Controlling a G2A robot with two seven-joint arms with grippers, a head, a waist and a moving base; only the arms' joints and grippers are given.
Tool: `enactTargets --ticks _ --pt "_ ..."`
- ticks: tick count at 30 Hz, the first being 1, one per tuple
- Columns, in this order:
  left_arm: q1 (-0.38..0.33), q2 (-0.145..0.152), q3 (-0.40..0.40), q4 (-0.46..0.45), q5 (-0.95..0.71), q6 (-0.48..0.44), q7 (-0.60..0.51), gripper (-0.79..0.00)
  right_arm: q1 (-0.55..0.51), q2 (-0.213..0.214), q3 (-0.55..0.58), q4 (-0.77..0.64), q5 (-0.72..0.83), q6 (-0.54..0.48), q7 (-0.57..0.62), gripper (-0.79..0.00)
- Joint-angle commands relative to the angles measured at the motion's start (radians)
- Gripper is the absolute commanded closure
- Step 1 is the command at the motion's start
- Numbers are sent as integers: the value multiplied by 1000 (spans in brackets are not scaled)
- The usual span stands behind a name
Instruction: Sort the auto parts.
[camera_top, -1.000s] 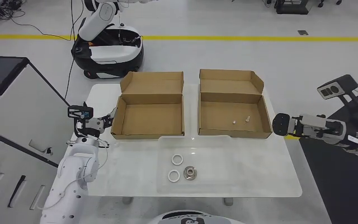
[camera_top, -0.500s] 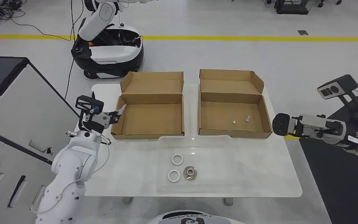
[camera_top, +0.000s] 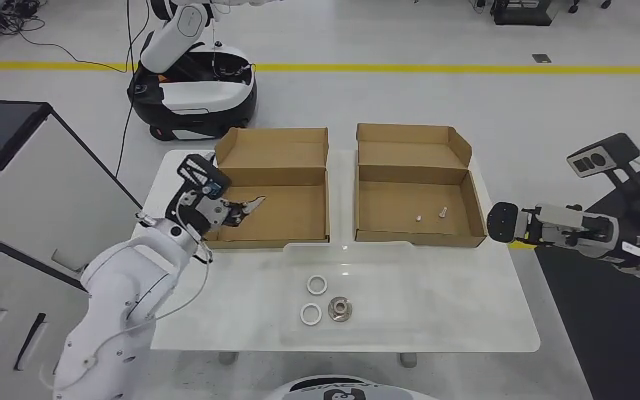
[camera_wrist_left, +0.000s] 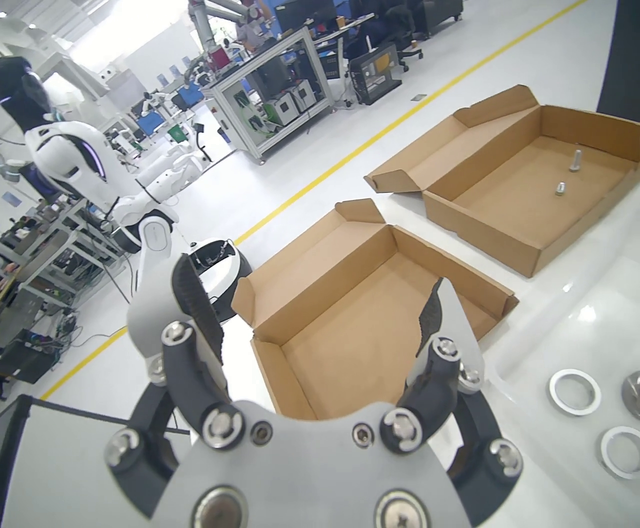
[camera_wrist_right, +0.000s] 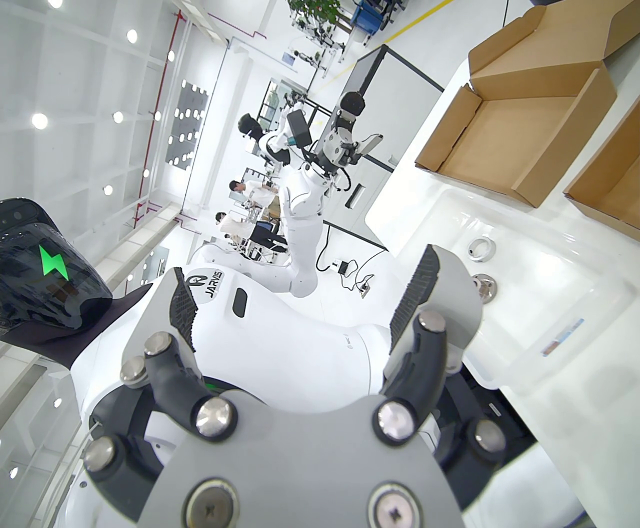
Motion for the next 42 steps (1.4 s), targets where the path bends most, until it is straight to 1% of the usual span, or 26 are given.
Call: enactTargets --ticks 1,10,17,20,26,30,34,37,42 --pt "-26 0 33 -11 -4 -21 -44 -785 0 0 0 0 0 0 0 -785" --pt "-137 -3 182 -24 -62 -78 -220 -785 0 0 0 0 0 0 0 -785" --pt "-236 -10 299 -7 -106 -100 -345 -785 0 0 0 0 0 0 0 -785" --pt "-271 -14 347 10 -146 -95 -395 -785 0 0 0 0 0 0 0 -785" --pt "-356 -19 439 29 -210 -135 -532 -785 0 0 0 0 0 0 0 -785" --pt "-408 -24 491 52 -251 -131 -610 -785 0 0 0 0 0 0 0 -785" --pt "-453 -30 542 70 -296 -117 -663 -785 0 0 0 0 0 0 0 -785" --pt "-479 -35 574 88 -334 -93 -696 -785 0 0 0 0 0 0 0 -785" --pt "-512 -37 627 113 -370 -95 -759 -785 0 0 0 0 0 0 0 -785"
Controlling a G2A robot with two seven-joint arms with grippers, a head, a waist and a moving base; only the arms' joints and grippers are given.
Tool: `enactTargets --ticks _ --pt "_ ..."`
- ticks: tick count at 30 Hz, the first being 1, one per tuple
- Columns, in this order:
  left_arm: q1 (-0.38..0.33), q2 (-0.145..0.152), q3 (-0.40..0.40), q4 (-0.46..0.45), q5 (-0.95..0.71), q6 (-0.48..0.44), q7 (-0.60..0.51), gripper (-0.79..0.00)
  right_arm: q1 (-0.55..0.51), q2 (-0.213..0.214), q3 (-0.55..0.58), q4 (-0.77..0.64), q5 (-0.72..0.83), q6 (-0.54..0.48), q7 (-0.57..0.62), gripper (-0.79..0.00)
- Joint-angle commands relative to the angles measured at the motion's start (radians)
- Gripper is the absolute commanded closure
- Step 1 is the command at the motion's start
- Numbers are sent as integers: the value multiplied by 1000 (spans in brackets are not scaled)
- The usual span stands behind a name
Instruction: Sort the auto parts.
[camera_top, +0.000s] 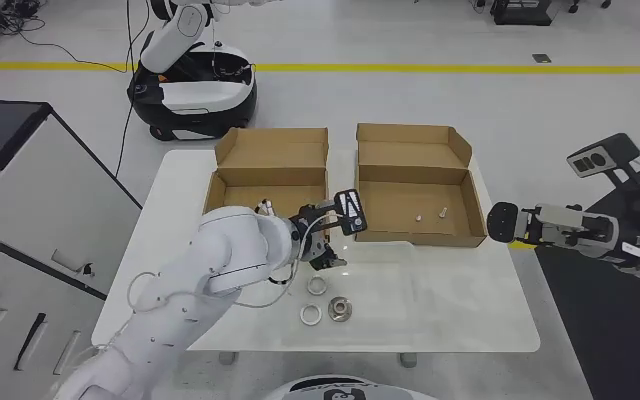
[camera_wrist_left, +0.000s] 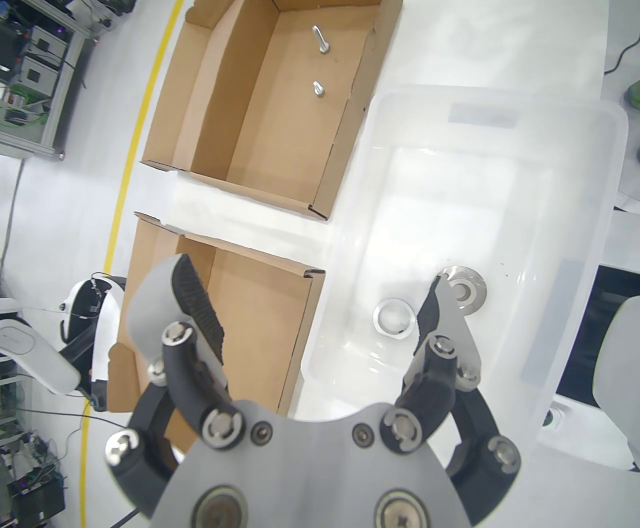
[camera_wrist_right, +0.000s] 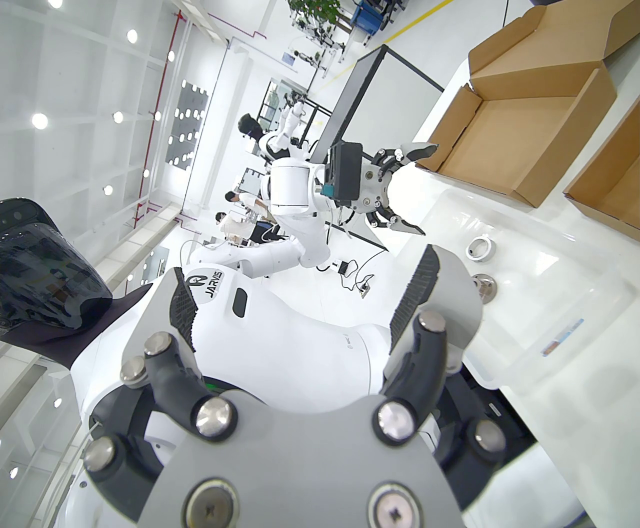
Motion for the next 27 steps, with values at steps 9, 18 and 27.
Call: enactTargets --ticks 9,18,27 --pt "-61 24 98 20 -51 38 -48 -785 0 0 0 0 0 0 0 -785" --pt "-83 58 175 16 -96 66 -77 -785 0 0 0 0 0 0 0 -785" --pt "-82 81 222 4 -123 96 -106 -785 0 0 0 0 0 0 0 -785"
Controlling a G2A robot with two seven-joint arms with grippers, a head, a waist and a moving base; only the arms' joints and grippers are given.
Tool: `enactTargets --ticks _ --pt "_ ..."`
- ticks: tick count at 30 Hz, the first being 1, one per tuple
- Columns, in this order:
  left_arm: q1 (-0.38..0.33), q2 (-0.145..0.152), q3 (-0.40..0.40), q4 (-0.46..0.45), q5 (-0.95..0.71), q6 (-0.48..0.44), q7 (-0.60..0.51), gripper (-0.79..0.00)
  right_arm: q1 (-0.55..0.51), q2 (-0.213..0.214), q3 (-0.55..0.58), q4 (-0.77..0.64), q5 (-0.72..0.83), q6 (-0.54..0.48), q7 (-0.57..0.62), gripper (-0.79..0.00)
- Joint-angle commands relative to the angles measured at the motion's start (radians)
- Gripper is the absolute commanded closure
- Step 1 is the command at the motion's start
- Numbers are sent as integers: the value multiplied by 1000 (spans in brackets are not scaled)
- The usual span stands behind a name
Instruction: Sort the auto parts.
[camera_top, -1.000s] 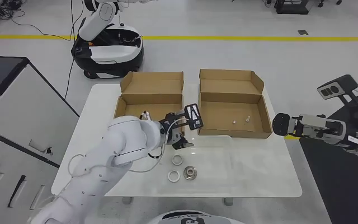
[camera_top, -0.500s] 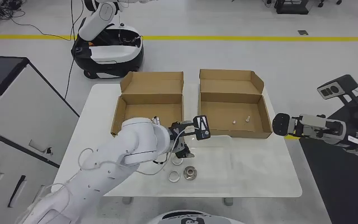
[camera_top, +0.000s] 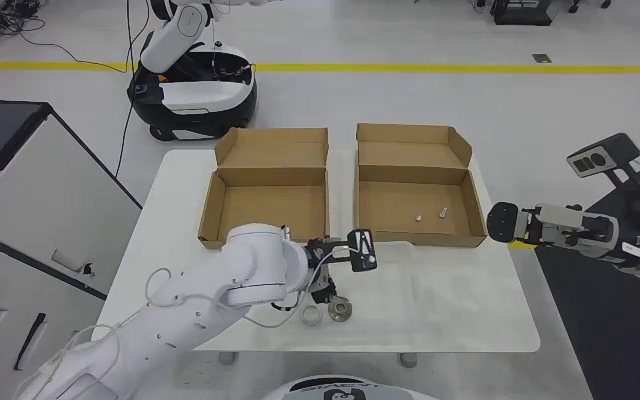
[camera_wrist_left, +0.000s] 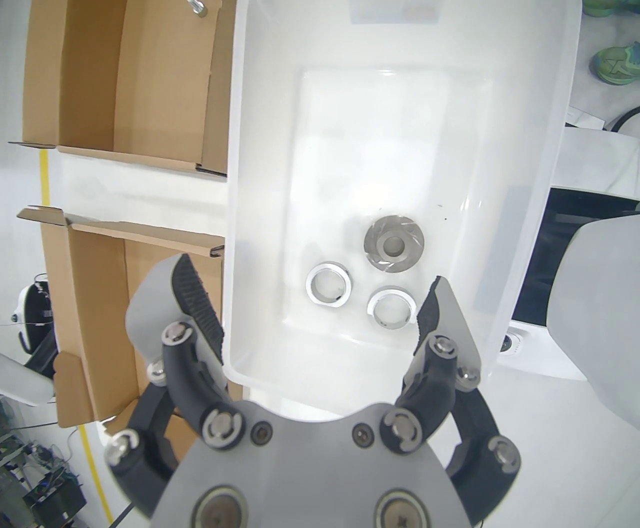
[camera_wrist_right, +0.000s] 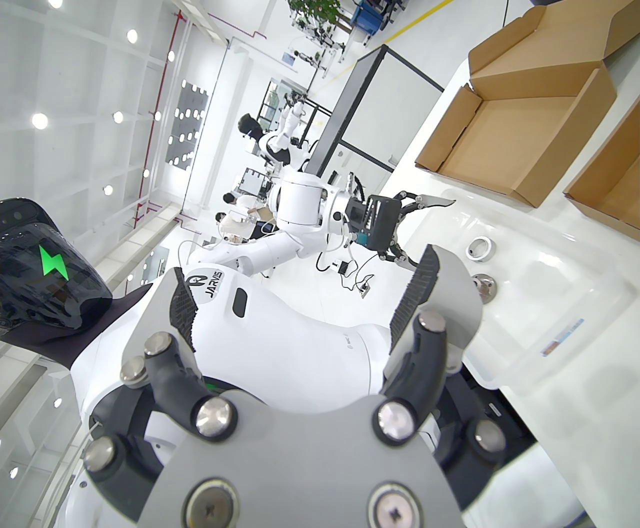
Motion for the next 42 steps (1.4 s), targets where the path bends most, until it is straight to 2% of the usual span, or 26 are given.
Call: enactTargets --ticks 1,6,13,19,42 --pt "-1 3 13 -1 -1 5 -5 -785 0 0 0 0 0 0 0 -785" --pt "-5 5 39 5 -12 19 -8 -785 0 0 0 0 0 0 0 -785" --pt "-8 -4 71 29 -1 55 22 -785 0 0 0 0 0 0 0 -785" --pt "-20 -14 110 53 7 58 5 -785 0 0 0 0 0 0 0 -785" --pt "-90 -70 240 142 32 99 -27 -785 0 0 0 0 0 0 0 -785"
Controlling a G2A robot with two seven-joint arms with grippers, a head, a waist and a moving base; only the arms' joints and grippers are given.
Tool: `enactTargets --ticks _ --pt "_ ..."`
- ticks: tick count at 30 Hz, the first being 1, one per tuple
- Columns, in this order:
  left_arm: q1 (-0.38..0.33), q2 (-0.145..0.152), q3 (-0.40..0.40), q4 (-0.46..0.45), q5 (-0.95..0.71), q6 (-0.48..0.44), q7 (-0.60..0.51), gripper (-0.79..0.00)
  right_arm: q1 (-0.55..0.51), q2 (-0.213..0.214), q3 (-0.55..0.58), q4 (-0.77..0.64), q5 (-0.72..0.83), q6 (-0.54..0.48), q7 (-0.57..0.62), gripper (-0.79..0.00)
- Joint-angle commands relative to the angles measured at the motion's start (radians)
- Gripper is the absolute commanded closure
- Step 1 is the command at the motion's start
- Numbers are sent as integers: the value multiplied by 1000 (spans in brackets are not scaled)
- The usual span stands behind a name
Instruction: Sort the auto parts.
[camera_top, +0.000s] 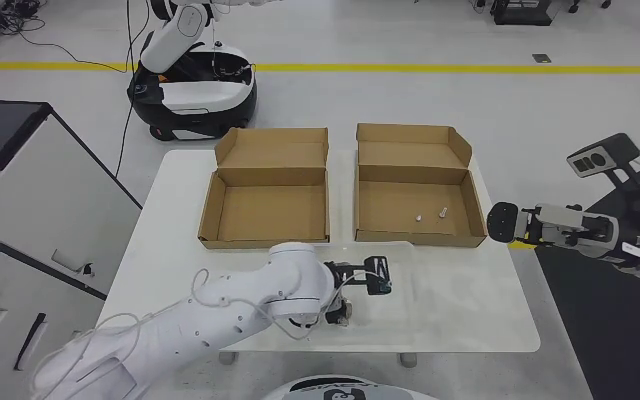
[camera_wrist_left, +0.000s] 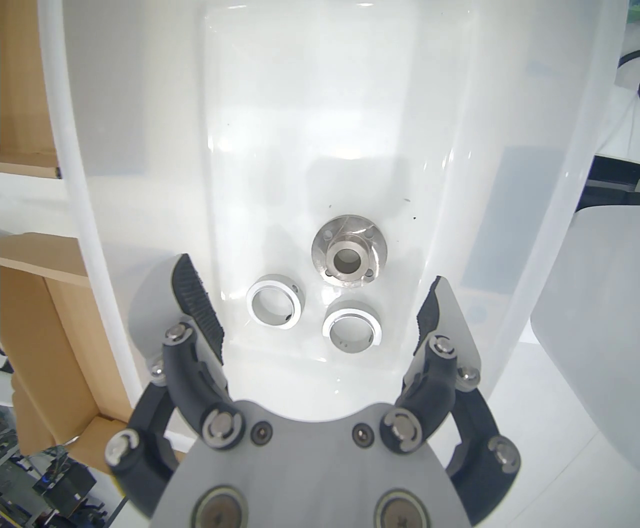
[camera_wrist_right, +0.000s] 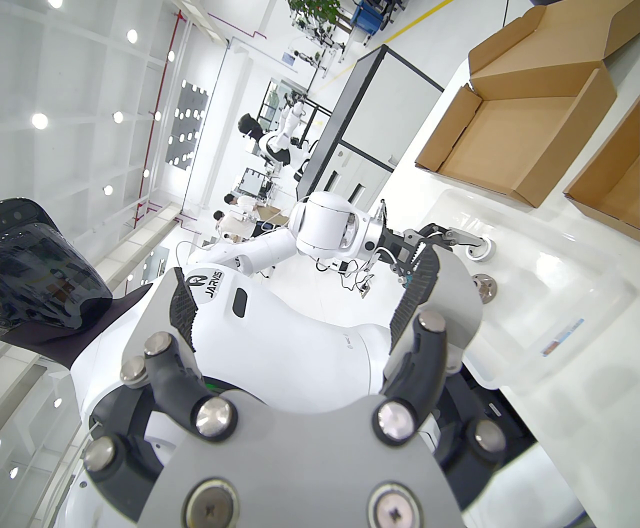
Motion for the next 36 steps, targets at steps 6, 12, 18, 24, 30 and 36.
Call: enactTargets --ticks 6,12,18,24,30,36 --pt "-21 -17 28 25 -4 6 -30 -785 0 0 0 0 0 0 0 -785" --pt "-41 -35 59 51 -1 2 -42 -785 0 0 0 0 0 0 0 -785" --pt "-61 -55 83 84 -1 8 -49 -785 0 0 0 0 0 0 0 -785" --pt "-75 -71 98 119 -4 8 -42 -785 0 0 0 0 0 0 0 -785" --pt "-82 -83 108 153 -4 5 -38 -785 0 0 0 0 0 0 0 -785" --pt "-83 -89 107 164 -15 3 -23 -785 0 0 0 0 0 0 0 -785"
